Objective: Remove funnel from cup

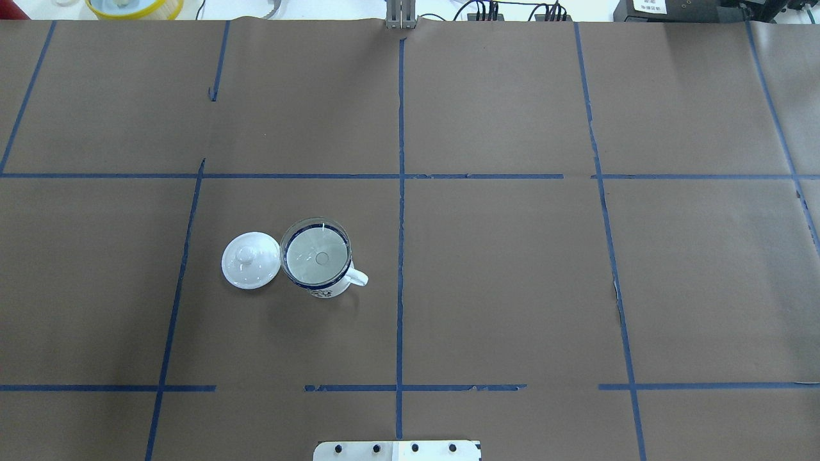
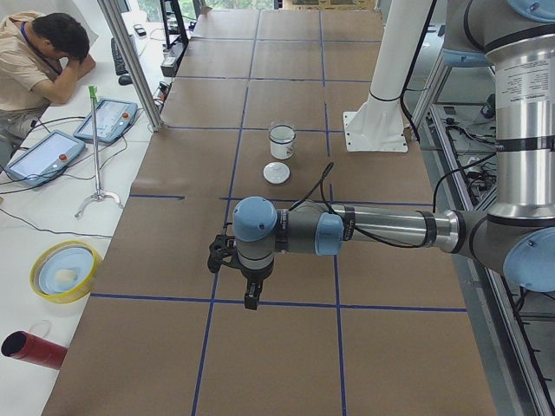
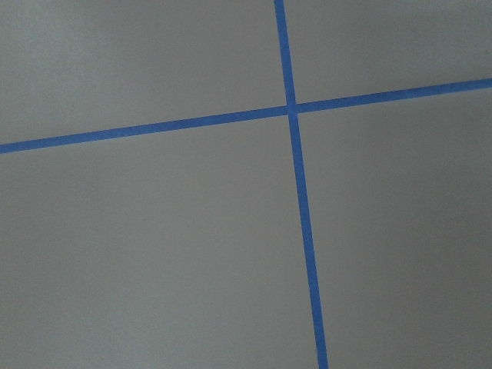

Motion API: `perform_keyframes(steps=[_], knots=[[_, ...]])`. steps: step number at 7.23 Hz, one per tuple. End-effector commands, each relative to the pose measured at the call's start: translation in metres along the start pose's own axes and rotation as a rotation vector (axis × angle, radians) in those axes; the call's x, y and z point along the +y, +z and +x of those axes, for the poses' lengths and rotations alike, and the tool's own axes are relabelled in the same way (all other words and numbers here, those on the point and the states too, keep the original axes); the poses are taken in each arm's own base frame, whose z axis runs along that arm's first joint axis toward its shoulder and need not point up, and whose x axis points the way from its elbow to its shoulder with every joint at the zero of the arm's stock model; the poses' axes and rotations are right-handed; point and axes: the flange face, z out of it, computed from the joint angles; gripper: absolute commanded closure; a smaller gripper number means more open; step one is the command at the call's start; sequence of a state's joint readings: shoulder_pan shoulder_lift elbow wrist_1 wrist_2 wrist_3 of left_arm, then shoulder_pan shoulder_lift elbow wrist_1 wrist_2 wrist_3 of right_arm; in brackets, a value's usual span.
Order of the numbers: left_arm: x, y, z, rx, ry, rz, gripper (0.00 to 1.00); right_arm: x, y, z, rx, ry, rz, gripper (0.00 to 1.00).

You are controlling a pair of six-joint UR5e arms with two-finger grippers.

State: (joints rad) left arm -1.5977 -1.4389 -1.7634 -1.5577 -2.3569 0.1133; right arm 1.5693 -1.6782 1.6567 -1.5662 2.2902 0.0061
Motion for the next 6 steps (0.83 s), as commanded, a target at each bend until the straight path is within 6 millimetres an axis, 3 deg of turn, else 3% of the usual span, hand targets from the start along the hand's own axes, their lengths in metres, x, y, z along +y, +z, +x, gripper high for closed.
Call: perform_keyframes(steps=[1, 3, 4, 6], knots=[[-0.005, 0.004, 0.008, 0.019, 0.015, -0.006, 0.00, 0.000, 0.001, 0.000, 0.000, 0.001, -0.001, 0.00], [-0.016, -0.005, 0.018, 0.019, 0.024, 0.012, 0.00, 0.000, 0.000, 0.000, 0.000, 0.000, 0.000, 0.00], [-0.042, -0.040, 0.050, 0.008, 0.097, 0.085, 0.00, 0.000, 0.000, 0.000, 0.000, 0.000, 0.000, 0.00], [-0.138, -0.105, 0.101, -0.045, 0.251, 0.244, 0.00, 0.000, 0.000, 0.000, 0.000, 0.000, 0.000, 0.00]])
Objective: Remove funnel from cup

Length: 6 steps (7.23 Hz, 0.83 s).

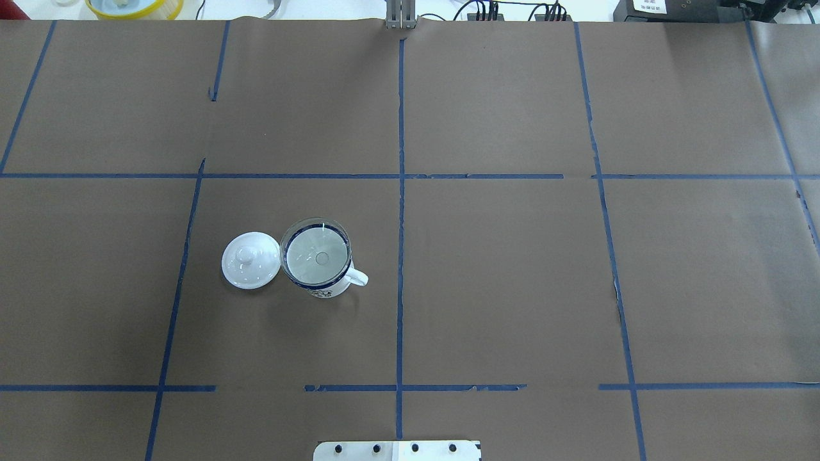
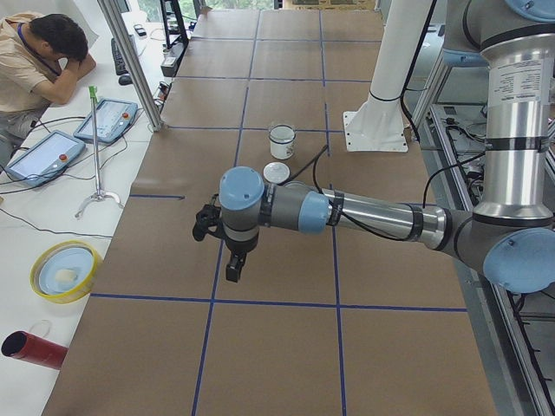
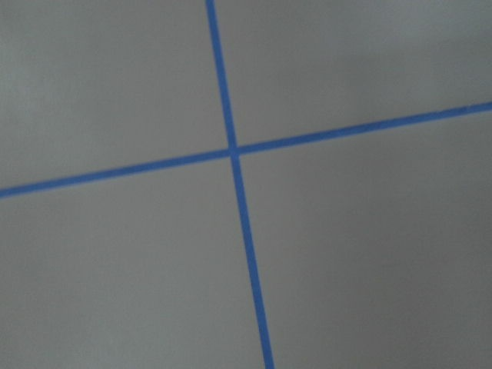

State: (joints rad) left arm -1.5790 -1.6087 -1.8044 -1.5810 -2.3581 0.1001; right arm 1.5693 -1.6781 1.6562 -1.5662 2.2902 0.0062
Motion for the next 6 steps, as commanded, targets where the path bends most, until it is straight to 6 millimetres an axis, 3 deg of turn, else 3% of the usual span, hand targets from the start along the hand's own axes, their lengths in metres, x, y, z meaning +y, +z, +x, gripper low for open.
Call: perform_keyframes(steps=[1, 2, 3, 4, 5, 6], knots=[[-0.083, -0.050, 0.040, -0.033, 0.123, 0.147, 0.00, 0.000, 0.000, 0.000, 0.000, 0.000, 0.000, 0.00], [-0.104, -0.071, 0.060, -0.013, -0.036, 0.201, 0.00, 0.000, 0.000, 0.000, 0.000, 0.001, -0.001, 0.00], [-0.118, -0.062, 0.104, 0.064, -0.053, 0.261, 0.00, 0.000, 0.000, 0.000, 0.000, 0.000, 0.000, 0.00], [-0.124, -0.022, 0.178, 0.189, -0.068, 0.217, 0.00, 0.000, 0.000, 0.000, 0.000, 0.000, 0.000, 0.00], [-0.153, 0.012, 0.269, 0.246, -0.172, 0.150, 0.00, 0.000, 0.000, 0.000, 0.000, 0.000, 0.000, 0.00], [-0.162, 0.043, 0.343, 0.235, -0.286, 0.086, 0.00, 0.000, 0.000, 0.000, 0.000, 0.000, 0.000, 0.00]])
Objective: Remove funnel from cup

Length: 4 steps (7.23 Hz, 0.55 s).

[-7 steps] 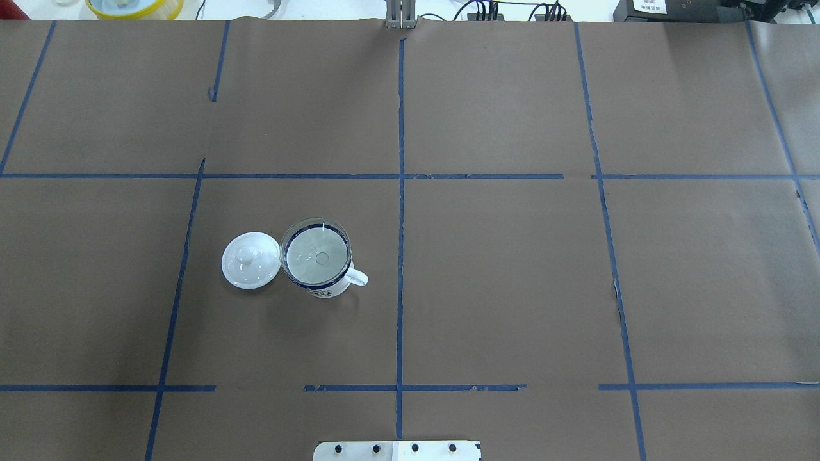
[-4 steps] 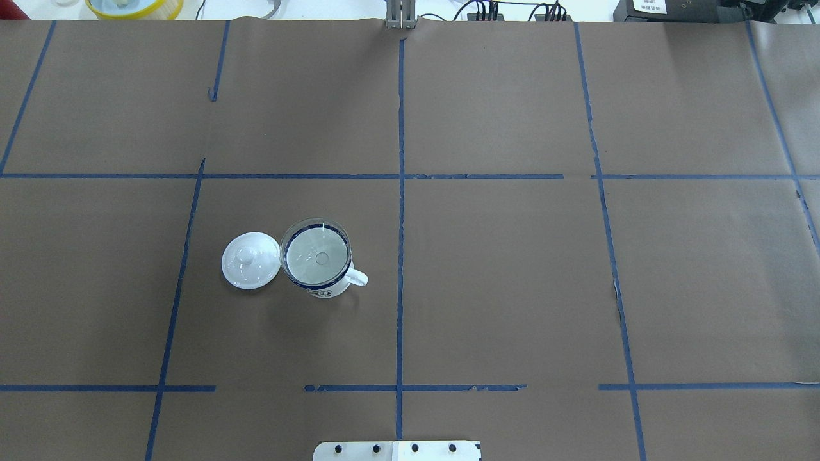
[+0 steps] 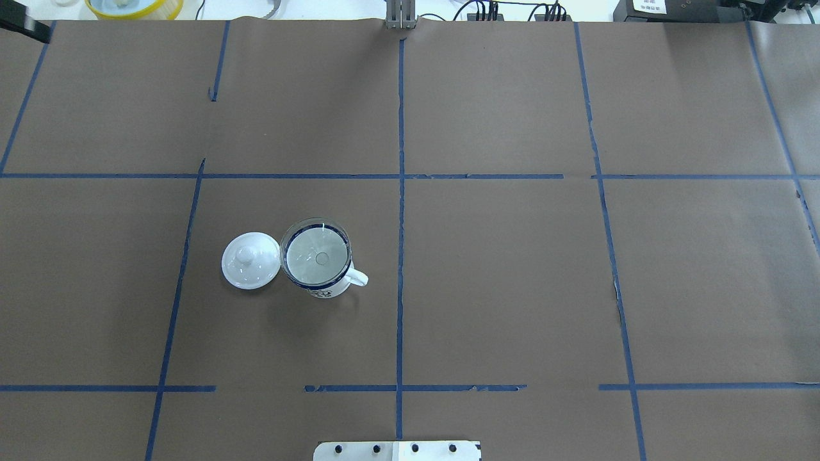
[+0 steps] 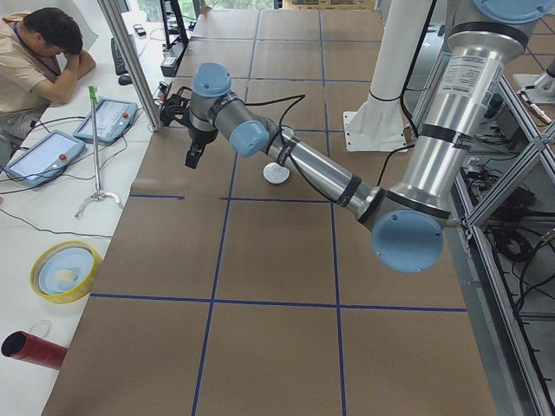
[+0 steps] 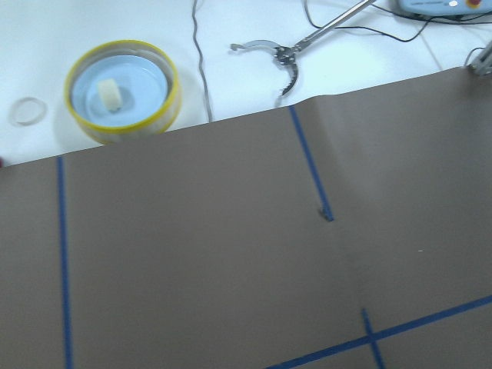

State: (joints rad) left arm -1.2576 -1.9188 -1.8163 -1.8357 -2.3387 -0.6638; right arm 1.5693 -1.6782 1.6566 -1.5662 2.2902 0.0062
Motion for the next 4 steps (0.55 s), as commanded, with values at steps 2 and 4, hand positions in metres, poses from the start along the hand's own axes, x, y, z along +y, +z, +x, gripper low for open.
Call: perform_keyframes(steps=[2, 4], knots=[[0.026, 0.088, 0.210, -0.018, -0.328, -0.181, 0.00, 0.000, 0.000, 0.000, 0.000, 0.000, 0.000, 0.00], [0.063, 0.125, 0.312, -0.123, -0.411, -0.226, 0.00, 0.000, 0.000, 0.000, 0.000, 0.000, 0.000, 0.00]])
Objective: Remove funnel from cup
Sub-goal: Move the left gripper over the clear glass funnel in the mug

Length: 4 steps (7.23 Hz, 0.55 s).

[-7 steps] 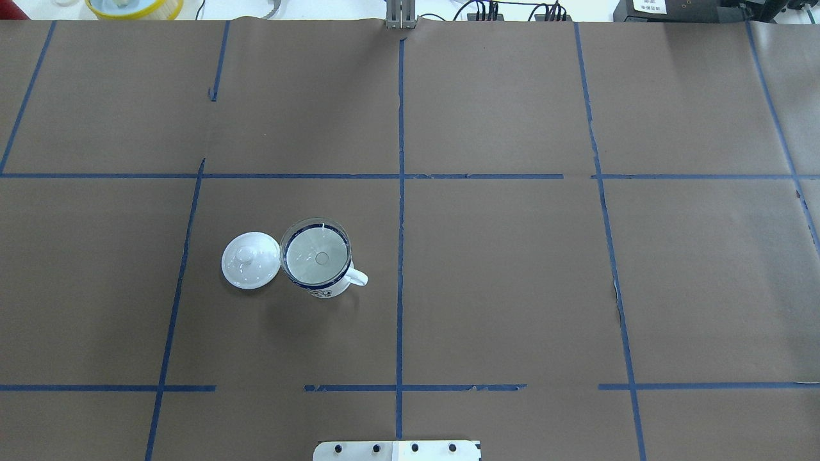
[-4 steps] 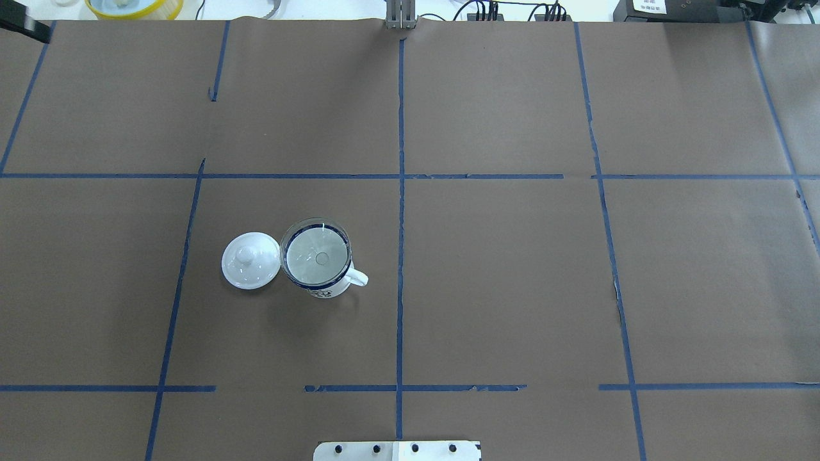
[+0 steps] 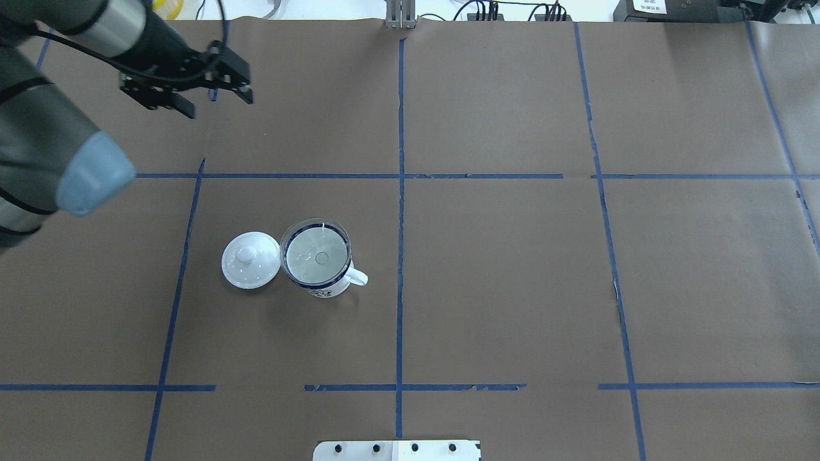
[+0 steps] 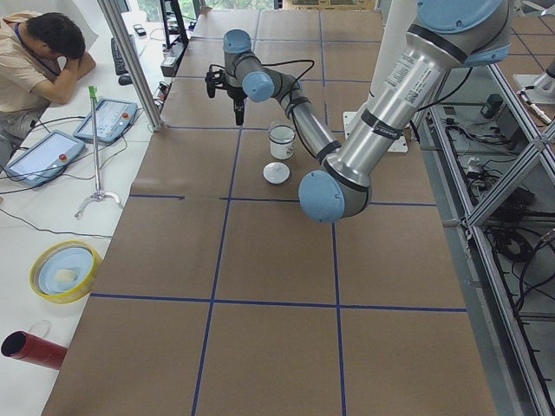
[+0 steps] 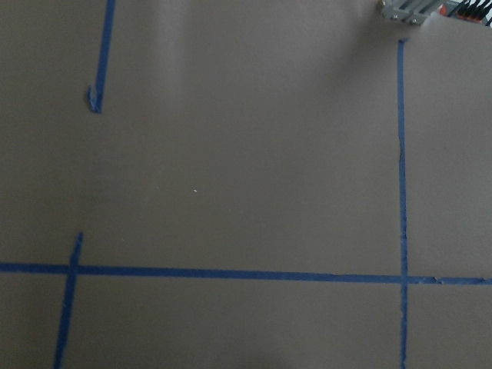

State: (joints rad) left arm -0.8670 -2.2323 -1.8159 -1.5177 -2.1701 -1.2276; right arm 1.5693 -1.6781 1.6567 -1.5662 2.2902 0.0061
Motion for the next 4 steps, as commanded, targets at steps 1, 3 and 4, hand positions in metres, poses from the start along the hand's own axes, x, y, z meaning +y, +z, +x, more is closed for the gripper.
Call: perform_keyframes(steps=[1, 3, 4], knots=[[0.059, 0.050, 0.069, -0.107, -0.087, -0.009, 0.00, 0.000, 0.000, 0.000, 0.000, 0.000, 0.000, 0.00], [0.086, 0.093, 0.082, -0.160, -0.091, -0.022, 0.00, 0.000, 0.000, 0.000, 0.000, 0.000, 0.000, 0.00], [0.108, 0.117, 0.082, -0.189, -0.063, -0.014, 0.00, 0.000, 0.000, 0.000, 0.000, 0.000, 0.000, 0.00]])
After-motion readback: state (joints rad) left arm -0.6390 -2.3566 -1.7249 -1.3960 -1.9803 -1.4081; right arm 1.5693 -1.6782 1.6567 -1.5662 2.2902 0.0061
